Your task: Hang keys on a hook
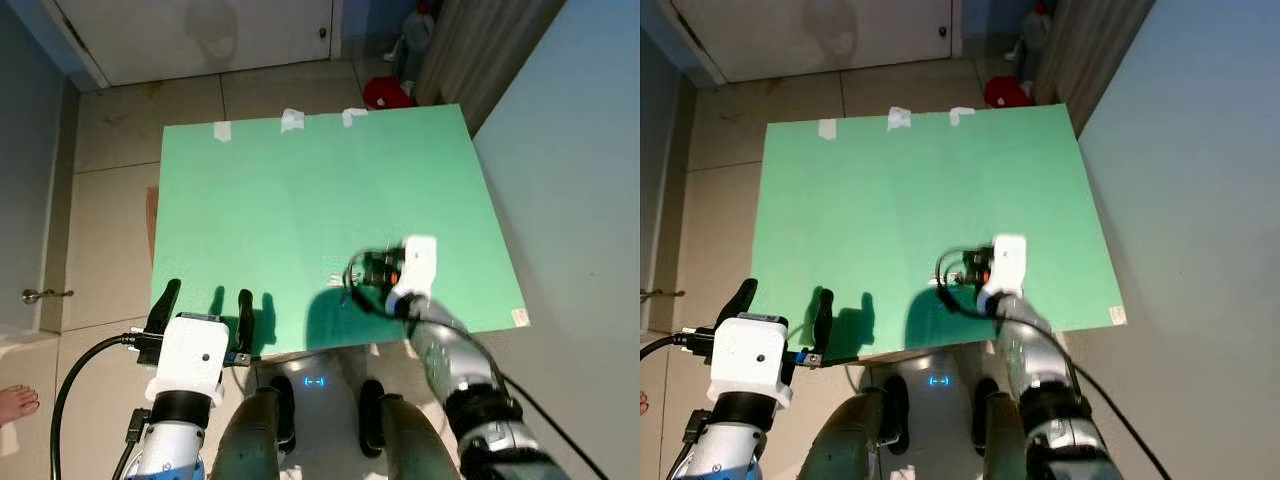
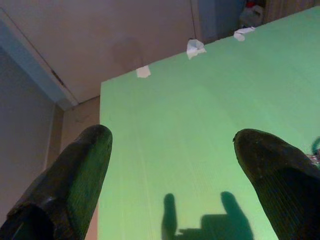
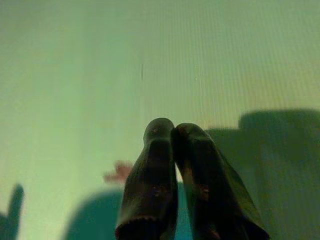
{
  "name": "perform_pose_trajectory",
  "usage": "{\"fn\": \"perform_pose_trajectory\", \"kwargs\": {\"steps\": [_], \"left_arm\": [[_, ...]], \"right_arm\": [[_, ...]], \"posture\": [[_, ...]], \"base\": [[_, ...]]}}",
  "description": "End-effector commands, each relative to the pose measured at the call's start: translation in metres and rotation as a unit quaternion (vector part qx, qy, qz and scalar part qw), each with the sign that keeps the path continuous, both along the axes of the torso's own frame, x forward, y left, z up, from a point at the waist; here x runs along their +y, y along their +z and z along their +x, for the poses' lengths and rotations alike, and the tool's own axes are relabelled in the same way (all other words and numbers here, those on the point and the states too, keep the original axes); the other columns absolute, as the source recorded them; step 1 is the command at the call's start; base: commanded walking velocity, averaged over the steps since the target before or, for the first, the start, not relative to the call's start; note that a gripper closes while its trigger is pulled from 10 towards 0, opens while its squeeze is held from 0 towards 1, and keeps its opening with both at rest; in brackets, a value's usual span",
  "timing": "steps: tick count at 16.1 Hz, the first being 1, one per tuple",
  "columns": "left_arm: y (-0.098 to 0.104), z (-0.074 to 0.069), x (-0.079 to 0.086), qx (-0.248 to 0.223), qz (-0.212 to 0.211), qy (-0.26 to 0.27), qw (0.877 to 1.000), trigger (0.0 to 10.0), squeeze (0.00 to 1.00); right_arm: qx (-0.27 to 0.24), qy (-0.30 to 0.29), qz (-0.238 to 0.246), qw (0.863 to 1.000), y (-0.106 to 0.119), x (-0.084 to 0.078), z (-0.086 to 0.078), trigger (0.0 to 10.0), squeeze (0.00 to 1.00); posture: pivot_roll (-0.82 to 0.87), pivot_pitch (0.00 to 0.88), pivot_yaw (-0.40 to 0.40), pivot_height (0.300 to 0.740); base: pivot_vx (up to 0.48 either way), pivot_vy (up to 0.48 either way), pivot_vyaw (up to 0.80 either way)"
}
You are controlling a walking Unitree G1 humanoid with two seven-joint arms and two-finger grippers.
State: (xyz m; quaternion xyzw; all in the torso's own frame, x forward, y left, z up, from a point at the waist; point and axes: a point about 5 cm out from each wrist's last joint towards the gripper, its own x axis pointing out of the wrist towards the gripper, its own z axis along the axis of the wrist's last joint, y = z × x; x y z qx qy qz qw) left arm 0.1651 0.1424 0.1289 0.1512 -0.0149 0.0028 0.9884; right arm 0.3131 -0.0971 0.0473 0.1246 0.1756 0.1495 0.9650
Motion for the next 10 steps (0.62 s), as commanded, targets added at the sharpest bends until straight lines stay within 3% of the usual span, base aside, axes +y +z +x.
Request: {"fn": "perform_pose_trajectory", "kwargs": {"steps": [1, 6, 10], "left_arm": [[-0.006, -0.004, -0.001, 0.014, 0.0, 0.0, 1.0, 10.0, 0.0], [-0.006, -0.006, -0.002, 0.016, -0.012, -0.007, 1.0, 10.0, 0.0], [-0.012, -0.017, -0.01, 0.056, -0.038, -0.059, 0.996, 10.0, 0.0]], "right_arm": [[0.009, 0.002, -0.01, 1.0, -0.004, 0.001, -0.006, 10.0, 1.0], [0.041, -0.024, 0.004, 0.999, -0.016, 0.001, -0.015, 10.0, 1.0], [0.042, -0.01, 0.005, 0.999, -0.017, 0.005, -0.017, 10.0, 1.0]], "posture": [[0.15, 0.369, -0.009, 0.74], [0.16, 0.357, -0.004, 0.74], [0.18, 0.346, 0.0, 0.74]], "base": [[0.0, 0.0, 0.0], [0.0, 0.0, 0.0], [0.0, 0.0, 0.0]]}}
